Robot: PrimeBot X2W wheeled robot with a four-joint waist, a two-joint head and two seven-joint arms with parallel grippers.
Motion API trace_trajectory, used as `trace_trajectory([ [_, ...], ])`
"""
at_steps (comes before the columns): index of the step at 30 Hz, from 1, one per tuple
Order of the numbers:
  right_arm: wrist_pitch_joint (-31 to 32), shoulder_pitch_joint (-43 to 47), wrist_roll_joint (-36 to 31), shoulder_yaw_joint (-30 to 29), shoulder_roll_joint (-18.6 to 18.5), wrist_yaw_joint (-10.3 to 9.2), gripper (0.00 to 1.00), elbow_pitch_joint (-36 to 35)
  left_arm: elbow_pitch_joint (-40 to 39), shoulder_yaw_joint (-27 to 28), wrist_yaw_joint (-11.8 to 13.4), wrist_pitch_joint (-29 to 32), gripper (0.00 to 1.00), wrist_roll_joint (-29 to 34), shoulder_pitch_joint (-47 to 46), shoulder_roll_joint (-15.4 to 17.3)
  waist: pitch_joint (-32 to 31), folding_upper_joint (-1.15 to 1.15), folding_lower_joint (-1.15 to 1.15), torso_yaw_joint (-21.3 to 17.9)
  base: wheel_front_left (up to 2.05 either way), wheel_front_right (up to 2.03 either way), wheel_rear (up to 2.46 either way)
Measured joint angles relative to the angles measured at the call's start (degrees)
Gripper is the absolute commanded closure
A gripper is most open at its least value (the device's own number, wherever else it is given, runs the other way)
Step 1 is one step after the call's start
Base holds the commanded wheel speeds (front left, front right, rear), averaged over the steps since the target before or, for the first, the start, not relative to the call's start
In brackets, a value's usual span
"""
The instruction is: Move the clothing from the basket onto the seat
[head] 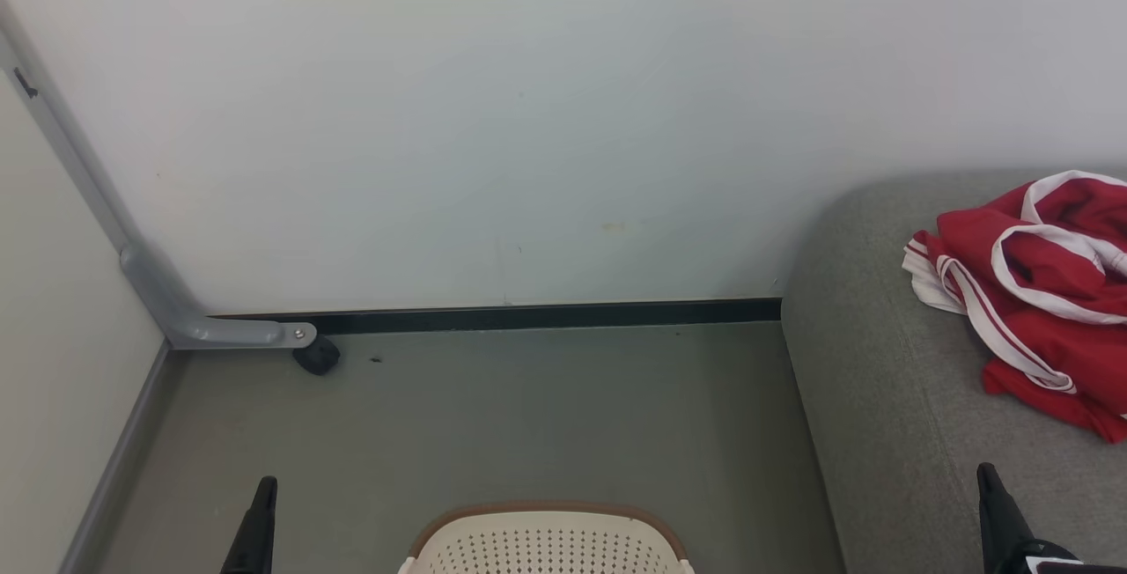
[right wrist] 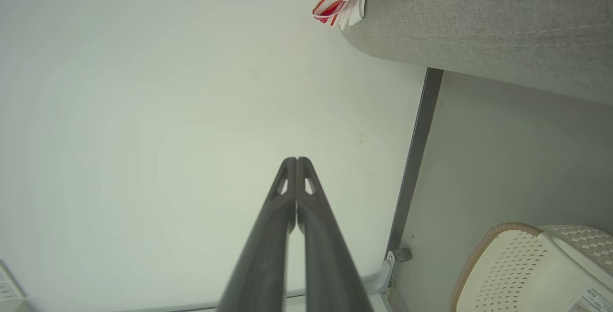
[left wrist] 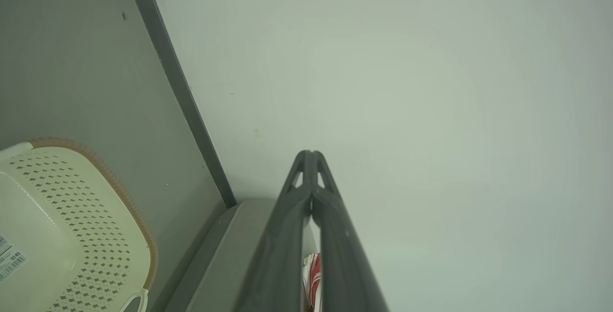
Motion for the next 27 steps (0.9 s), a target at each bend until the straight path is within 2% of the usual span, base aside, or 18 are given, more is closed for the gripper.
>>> trace_trajectory([
  [6,0.6,-0.1,2.0,-0.7,0.6,0.34,1.00,0.3,0.4,0.8,-0.1,0.4,1.00,-2.8,-0.4,-0.1,0.1,0.00,0.00,-0.1,0.00,0.00,0.00],
  [27,0.6,-0.1,2.0,-0.7,0.6,0.35,1.00,0.3,0.5,0.8,-0.5,0.4,1.00,-2.8,-0.9,-0.2,0.1,0.00,0.00,-0.1,0.00,0.00,0.00],
])
